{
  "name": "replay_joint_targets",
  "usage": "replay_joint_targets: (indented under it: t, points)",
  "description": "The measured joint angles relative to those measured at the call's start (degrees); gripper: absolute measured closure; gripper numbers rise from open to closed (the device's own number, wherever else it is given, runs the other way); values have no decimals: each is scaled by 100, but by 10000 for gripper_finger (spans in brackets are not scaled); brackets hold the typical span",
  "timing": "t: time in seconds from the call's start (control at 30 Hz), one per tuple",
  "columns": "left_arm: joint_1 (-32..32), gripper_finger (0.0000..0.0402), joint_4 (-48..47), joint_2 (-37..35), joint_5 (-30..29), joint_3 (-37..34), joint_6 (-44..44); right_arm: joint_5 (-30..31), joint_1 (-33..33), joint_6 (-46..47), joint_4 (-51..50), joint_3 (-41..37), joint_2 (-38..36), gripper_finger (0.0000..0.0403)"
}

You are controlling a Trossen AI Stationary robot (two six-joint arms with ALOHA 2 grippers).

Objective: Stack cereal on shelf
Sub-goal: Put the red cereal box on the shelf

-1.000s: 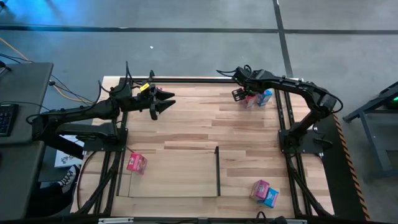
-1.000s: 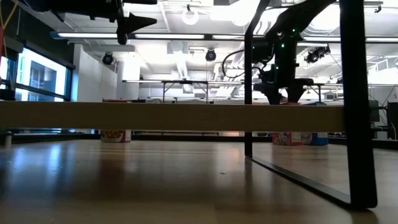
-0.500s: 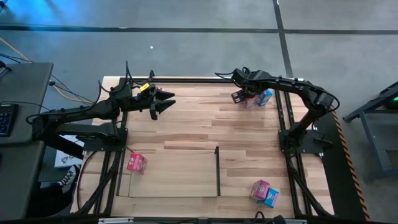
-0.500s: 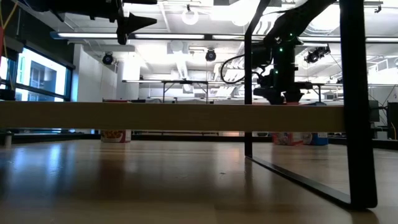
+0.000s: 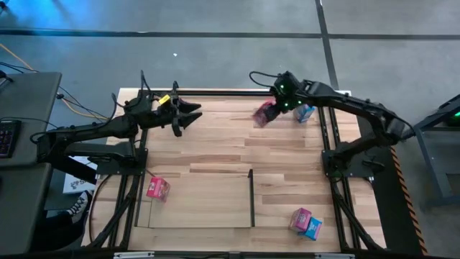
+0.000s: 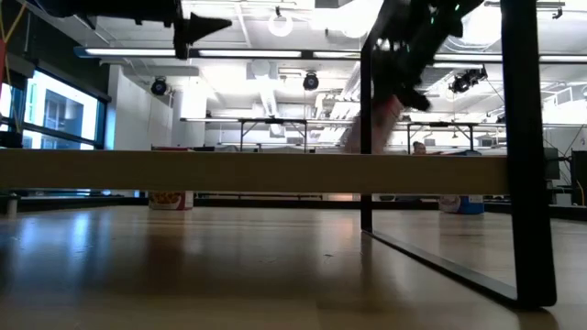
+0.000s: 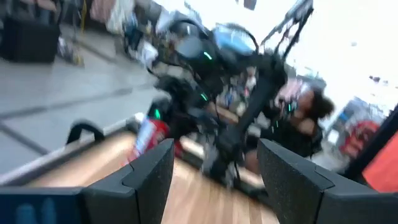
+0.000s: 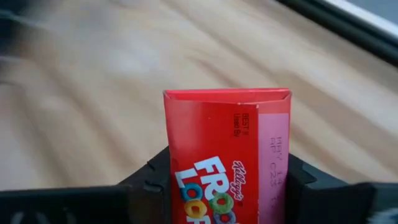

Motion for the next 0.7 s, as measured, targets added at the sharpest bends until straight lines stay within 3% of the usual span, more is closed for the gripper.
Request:
replay_joint_targets:
  t: [0.13,0.3,0.47,0.7]
  points:
    - [33,180,746,-1,-260,2,2,-421,816,387,1036,3,-197,256]
    - [90,180,1234,-4,-273,4,2,-44,1948,625,1739,451,138,256]
    - [90,180,1234,-4,-273,4,2,470,2798,249,1317,1611,981,256]
    - [85,180,1234,-4,-278,4,-189,358,3465,2,-170,3328,2209,256]
